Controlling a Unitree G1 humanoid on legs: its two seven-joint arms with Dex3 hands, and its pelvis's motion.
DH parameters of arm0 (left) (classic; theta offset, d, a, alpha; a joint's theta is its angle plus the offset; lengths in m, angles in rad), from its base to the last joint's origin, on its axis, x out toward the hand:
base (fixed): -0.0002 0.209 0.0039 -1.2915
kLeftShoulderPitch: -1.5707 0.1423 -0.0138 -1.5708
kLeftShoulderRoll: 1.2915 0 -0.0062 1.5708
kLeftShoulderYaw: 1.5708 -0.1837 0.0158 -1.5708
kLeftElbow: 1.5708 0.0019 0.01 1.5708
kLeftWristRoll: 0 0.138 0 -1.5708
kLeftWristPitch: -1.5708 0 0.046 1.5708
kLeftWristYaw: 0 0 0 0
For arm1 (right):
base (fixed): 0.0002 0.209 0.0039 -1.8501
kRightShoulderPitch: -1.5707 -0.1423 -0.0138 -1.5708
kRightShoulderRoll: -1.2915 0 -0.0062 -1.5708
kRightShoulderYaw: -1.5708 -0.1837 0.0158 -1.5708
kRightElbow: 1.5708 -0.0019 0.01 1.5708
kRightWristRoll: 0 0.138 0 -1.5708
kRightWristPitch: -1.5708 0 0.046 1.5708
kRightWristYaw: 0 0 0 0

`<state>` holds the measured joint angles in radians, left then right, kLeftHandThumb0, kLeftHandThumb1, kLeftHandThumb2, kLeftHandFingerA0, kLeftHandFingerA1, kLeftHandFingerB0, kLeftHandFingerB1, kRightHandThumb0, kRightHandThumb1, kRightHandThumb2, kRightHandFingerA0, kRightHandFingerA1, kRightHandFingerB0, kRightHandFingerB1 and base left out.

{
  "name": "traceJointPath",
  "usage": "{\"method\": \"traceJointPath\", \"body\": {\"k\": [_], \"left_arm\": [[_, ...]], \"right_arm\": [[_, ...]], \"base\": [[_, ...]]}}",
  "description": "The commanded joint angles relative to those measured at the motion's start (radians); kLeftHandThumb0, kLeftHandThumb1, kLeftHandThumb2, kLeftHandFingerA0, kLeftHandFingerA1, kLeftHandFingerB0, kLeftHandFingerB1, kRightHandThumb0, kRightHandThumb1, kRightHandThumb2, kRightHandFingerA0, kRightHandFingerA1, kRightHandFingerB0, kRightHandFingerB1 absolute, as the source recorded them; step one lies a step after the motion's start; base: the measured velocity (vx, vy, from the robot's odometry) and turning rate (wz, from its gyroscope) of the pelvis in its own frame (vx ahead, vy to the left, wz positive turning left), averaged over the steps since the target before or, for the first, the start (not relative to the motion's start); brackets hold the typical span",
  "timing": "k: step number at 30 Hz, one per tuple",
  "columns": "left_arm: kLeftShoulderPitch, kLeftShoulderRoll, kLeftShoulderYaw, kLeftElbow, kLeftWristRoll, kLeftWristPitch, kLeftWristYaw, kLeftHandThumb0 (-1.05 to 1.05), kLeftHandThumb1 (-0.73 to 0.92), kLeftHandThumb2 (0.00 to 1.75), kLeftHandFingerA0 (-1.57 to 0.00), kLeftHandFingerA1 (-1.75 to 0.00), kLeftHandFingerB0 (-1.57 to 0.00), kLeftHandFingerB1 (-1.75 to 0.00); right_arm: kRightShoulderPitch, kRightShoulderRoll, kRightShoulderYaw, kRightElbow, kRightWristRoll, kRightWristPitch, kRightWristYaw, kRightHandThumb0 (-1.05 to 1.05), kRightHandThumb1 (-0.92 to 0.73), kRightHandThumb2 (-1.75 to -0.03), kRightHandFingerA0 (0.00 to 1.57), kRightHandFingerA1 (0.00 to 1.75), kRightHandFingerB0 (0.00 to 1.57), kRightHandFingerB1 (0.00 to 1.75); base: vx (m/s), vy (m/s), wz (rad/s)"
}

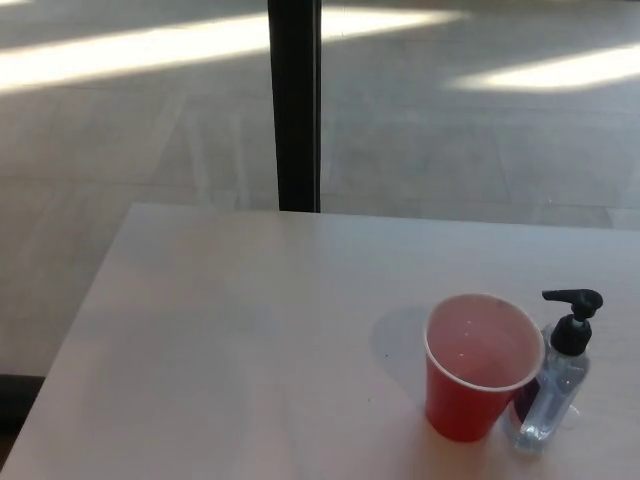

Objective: The robot uses its right hand fist to press the hand soap kept in the middle of the table to get liquid hand soap out

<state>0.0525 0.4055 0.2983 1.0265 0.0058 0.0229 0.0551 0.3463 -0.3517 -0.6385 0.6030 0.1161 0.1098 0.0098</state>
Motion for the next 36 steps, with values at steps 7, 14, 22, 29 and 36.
{"method": "traceJointPath", "body": {"k": [7, 14, 22, 29, 36], "left_arm": [[-0.025, 0.035, 0.063, 0.052, -0.047, 0.047, 0.051, -0.21, 0.34, 0.89, -0.79, -0.93, -0.55, -0.78], [-0.018, 0.029, 0.066, 0.044, -0.058, 0.052, 0.041, -0.19, 0.35, 0.9, -0.72, -0.88, -0.52, -0.76], [-0.021, 0.025, 0.062, 0.042, -0.054, 0.069, 0.052, -0.19, 0.38, 0.9, -0.68, -0.84, -0.5, -0.74], [-0.011, 0.023, 0.048, 0.027, -0.048, 0.069, 0.049, -0.21, 0.36, 0.89, -0.75, -0.9, -0.54, -0.77], [-0.021, 0.014, 0.052, 0.046, -0.061, 0.062, 0.054, -0.23, 0.36, 0.9, -0.72, -0.88, -0.51, -0.76]], "right_arm": [[-0.192, -0.099, -0.29, -0.132, 0.221, 0.206, -0.123, -0.61, -0.56, -0.87, 0.9, 1.67, 0.0, 0.36], [-0.437, -0.169, -0.268, -0.381, 0.237, 0.262, -0.148, -0.74, -0.62, -0.67, 0.64, 0.76, 0.22, 0.63], [-0.733, -0.156, -0.116, -0.751, 0.246, 0.334, -0.218, -0.79, -0.62, -0.61, 1.35, 0.85, 1.05, 0.54], [-0.949, -0.067, 0.045, -0.939, 0.287, 0.41, -0.259, -0.25, -0.47, -1.07, 1.14, 1.75, 0.87, 1.26], [-0.955, -0.07, 0.157, -0.889, 0.431, 0.449, 0.011, -0.27, -0.63, -0.94, 1.02, 1.75, 0.78, 1.1]], "base": [[0.0, 0.0, 0.0], [0.0, 0.0, 0.0], [0.0, 0.0, 0.0], [0.0, 0.0, 0.0], [0.0, 0.0, 0.0]]}}
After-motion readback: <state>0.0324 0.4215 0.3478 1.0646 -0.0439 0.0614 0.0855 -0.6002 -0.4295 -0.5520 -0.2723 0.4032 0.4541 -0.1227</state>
